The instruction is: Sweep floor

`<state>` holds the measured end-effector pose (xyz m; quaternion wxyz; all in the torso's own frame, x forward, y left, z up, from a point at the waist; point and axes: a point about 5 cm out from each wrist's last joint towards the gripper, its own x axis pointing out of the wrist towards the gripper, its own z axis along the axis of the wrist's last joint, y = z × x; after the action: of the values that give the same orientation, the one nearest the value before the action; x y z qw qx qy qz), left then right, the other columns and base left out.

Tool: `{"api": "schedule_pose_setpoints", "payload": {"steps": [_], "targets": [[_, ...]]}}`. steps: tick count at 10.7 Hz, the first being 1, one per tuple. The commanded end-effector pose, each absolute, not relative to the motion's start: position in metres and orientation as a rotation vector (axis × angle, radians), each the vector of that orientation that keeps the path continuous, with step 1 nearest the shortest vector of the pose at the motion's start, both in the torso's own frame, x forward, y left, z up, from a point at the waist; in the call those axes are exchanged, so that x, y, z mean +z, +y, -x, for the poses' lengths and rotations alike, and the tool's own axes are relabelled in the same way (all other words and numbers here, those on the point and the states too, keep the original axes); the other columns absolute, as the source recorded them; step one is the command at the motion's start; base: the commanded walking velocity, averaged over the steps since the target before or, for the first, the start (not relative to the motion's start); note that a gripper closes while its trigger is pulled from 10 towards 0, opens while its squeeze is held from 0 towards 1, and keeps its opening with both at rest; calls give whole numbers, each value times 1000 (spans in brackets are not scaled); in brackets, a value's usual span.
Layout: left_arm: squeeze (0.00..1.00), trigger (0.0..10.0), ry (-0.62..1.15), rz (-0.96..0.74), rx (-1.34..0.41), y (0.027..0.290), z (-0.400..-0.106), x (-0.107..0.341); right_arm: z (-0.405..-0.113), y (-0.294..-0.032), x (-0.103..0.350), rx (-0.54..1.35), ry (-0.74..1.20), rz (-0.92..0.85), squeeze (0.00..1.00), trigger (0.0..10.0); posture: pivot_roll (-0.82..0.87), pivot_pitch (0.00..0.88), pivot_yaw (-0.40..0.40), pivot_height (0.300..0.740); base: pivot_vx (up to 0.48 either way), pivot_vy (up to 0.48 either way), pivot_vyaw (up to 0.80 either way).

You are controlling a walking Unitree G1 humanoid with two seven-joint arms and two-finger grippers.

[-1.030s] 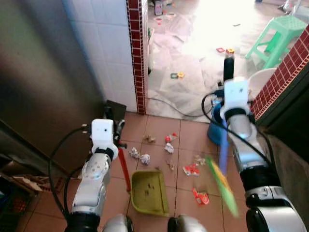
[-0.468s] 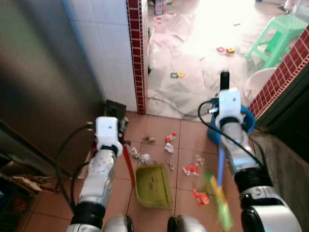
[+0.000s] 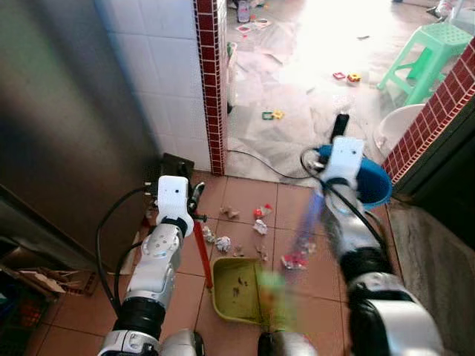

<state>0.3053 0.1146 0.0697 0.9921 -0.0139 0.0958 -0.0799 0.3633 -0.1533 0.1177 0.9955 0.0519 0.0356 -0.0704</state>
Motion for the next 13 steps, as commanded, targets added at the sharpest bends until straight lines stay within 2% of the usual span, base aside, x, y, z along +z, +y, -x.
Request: {"api": "schedule_pose_setpoints", "payload": {"steps": [1, 5, 7, 10, 12, 13], "targets": [[0, 10000, 266, 20, -193, 110, -302, 57, -371, -144, 142, -99, -13, -206, 0, 10000, -83, 64, 8, 740, 0, 0, 0], [0, 10000, 274, 24, -195, 109, -302, 55, -378, -129, 181, 24, -135, -244, 0, 10000, -88, 53, 6, 740, 0, 0, 0], [0, 10000, 251, 69, -154, 118, -301, 58, -372, -138, 215, 68, -328, 14, 0, 10000, -97, 48, 8, 740, 0, 0, 0], [0, 10000, 181, 64, -119, 130, -296, 73, -357, -151, 217, 49, -385, 176, 0, 10000, -108, 44, 18, 740, 0, 0, 0], [0, 10000, 154, 46, -127, 136, -287, 84, -343, -166, 202, -6, -389, 359, 0, 10000, -112, 41, 23, 740, 0, 0, 0], [0, 10000, 149, 57, -127, 141, -282, 91, -336, -179, 179, -55, -303, 379, 0, 10000, -110, 40, 23, 740, 0, 0, 0]]}}
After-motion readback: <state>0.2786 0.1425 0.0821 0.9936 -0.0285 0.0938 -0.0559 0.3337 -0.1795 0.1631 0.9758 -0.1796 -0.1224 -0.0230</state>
